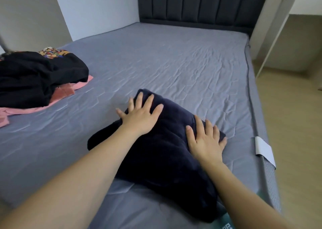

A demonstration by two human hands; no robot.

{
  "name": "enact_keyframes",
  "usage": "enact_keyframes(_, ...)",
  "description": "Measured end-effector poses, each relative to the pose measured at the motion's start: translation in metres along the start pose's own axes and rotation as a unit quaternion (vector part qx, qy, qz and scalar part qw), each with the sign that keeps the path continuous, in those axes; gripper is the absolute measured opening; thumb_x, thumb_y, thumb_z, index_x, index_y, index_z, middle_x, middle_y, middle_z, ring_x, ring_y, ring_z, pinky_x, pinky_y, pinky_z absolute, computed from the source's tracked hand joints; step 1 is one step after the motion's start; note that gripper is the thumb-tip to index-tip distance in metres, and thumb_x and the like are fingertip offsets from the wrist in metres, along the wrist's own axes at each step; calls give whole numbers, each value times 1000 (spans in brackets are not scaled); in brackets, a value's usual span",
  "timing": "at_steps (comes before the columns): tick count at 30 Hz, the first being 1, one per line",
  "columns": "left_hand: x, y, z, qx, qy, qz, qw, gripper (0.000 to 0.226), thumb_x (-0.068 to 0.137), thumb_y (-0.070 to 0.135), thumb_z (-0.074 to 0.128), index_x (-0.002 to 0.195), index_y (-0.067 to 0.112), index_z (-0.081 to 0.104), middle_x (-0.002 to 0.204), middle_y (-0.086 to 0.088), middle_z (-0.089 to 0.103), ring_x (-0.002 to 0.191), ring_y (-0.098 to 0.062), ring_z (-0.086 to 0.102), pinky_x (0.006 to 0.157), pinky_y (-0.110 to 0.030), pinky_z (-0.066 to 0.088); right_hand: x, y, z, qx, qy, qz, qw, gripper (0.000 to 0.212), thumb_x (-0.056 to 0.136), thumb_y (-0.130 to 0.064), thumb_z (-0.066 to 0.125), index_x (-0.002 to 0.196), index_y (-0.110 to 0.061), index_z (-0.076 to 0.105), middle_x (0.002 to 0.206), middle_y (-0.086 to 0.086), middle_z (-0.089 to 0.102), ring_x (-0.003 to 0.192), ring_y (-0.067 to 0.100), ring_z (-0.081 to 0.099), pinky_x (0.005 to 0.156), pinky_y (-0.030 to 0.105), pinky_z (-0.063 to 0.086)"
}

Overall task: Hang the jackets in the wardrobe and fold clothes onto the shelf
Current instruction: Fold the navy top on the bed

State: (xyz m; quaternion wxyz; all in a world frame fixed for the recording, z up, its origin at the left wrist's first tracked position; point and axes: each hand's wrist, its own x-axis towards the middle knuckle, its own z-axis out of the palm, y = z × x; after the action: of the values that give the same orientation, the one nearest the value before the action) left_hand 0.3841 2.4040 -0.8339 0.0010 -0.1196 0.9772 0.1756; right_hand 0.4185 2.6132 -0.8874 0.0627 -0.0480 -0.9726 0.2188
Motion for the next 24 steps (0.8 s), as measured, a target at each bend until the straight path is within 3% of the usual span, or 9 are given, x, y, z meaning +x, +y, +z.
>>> enact_keyframes(2,-8,-27,20,-13,-70,-100,992,85,72,91,0,148,54,-6,165,-1,3,149,-32,10,112,-67,11,-1,1,2,42,2,50,998,85,77,-83,16,149,-38,13,160,0,12,147,21,3,113,61,11)
enact_keyframes(4,-9,-33,21,-44,-64,-118,990,98,62,98,2,149,53,-5,160,-10,21,144,-35,25,111,-59,22,-1,2,-1,102,10,101,990,102,70,-90,27,150,-29,12,160,6,11,147,24,5,115,56,15)
enact_keyframes(8,-17,-38,-1,-163,-68,-157,972,132,46,105,30,152,28,18,151,-6,40,134,-34,43,101,-48,38,10,1,-20,176,9,205,963,113,67,-86,46,149,-12,24,155,16,20,142,35,23,115,50,22)
enact_keyframes(11,-31,-66,-20,-181,-121,-178,960,141,36,104,47,146,17,38,147,-4,47,126,-28,51,94,-39,39,32,-19,-32,31,12,14,999,83,78,-64,44,146,-17,34,158,14,20,146,30,15,116,46,9)
enact_keyframes(13,-36,-87,-34,-224,-194,-183,937,129,35,99,61,139,23,51,141,0,54,119,-21,55,100,-33,38,58,-47,-45,41,-90,-115,988,87,73,-61,45,148,-21,31,155,7,31,142,26,27,116,43,18)
enact_keyframes(15,-43,-103,-44,-258,-291,-187,902,113,37,88,75,131,27,61,133,0,62,118,-19,60,108,-37,40,79,-83,-52,79,-268,-135,951,97,63,-71,61,145,-25,36,145,0,47,130,24,46,109,41,35)
enact_keyframes(18,-49,-111,-48,-287,-394,-202,849,88,38,57,95,113,17,72,111,-10,73,101,-25,71,91,-38,54,102,-129,-41,25,-370,-169,913,93,45,-75,77,123,-30,56,114,-9,64,103,17,63,95,38,47)
enact_keyframes(21,-50,-109,-35,-354,-386,-222,822,45,52,26,94,92,12,79,100,-16,74,88,-31,73,74,-41,61,121,-149,-21,11,-412,-141,900,91,36,-71,84,114,-27,64,106,-4,71,95,22,68,94,42,51)
enact_keyframes(24,-62,-107,-35,-421,-354,-244,799,35,66,6,83,100,8,76,102,-21,73,94,-38,71,85,-49,57,121,-156,-23,12,-453,-88,887,83,36,-59,89,107,-21,69,100,2,73,90,27,70,89,44,54)
